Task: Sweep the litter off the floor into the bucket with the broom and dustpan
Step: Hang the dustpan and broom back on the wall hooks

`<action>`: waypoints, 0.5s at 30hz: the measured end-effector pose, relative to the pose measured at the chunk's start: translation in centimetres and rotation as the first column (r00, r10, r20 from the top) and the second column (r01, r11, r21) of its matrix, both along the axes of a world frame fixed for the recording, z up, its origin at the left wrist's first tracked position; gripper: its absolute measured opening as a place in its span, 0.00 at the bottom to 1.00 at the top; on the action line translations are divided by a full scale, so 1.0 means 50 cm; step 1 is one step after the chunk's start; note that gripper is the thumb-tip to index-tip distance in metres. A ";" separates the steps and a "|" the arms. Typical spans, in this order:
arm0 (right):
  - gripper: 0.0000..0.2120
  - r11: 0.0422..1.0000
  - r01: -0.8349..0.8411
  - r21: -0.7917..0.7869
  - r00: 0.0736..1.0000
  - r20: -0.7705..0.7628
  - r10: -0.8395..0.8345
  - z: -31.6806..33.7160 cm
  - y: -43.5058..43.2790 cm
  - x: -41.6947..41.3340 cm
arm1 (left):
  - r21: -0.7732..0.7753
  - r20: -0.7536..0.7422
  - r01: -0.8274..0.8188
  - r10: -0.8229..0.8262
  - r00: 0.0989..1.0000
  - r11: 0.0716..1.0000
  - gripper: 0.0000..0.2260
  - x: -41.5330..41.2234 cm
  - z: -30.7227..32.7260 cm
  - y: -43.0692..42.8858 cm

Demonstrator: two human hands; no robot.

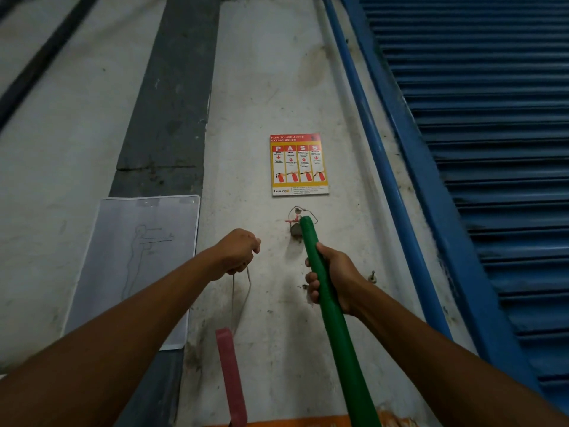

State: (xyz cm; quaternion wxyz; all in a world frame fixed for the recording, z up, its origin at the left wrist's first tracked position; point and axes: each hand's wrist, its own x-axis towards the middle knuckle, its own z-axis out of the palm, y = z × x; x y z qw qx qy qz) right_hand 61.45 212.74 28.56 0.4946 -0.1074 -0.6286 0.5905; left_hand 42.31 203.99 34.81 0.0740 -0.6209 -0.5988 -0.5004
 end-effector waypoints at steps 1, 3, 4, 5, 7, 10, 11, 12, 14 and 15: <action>0.18 1.000 0.021 -0.008 1.000 0.002 -0.021 0.004 0.001 -0.003 | 0.001 0.004 0.004 -0.004 1.000 1.000 0.11 -0.001 0.000 0.000; 0.19 0.998 0.058 -0.040 0.998 0.001 -0.058 0.010 0.005 -0.010 | -0.002 0.007 0.007 -0.007 1.000 1.000 0.11 -0.002 0.002 -0.001; 0.19 0.996 0.069 -0.060 0.998 -0.001 -0.069 0.013 0.007 -0.014 | -0.006 0.003 0.005 -0.005 1.000 1.000 0.11 -0.003 0.003 -0.002; 0.19 0.994 0.076 -0.076 0.997 -0.003 -0.077 0.016 0.007 -0.017 | -0.009 -0.004 0.001 -0.001 1.000 1.000 0.10 -0.004 0.005 -0.003; 0.18 0.991 0.100 -0.089 0.995 -0.001 -0.100 0.022 0.005 -0.021 | 0.000 -0.021 -0.005 0.005 1.000 1.000 0.11 -0.006 0.010 -0.003; 0.18 0.983 0.169 -0.074 0.985 0.037 -0.166 0.026 0.001 -0.020 | 0.066 -0.041 -0.006 0.009 0.999 0.998 0.12 0.000 0.016 0.001; 0.18 0.978 0.200 -0.061 0.979 0.051 -0.197 0.027 0.000 -0.017 | 0.087 -0.042 -0.001 0.005 0.999 0.996 0.11 0.005 0.018 0.002; 0.18 0.972 0.232 -0.046 0.972 0.060 -0.229 0.029 0.001 -0.013 | 0.100 -0.041 0.007 -0.003 0.999 0.995 0.11 0.012 0.020 0.003; 0.17 0.957 0.290 -0.021 0.955 0.067 -0.288 0.035 0.003 -0.003 | 0.097 -0.050 0.025 -0.020 0.999 0.995 0.10 0.025 0.021 0.007; 0.17 0.947 0.322 -0.006 0.945 0.070 -0.321 0.040 0.003 0.001 | 0.087 -0.054 0.032 -0.027 0.998 0.996 0.10 0.030 0.022 0.010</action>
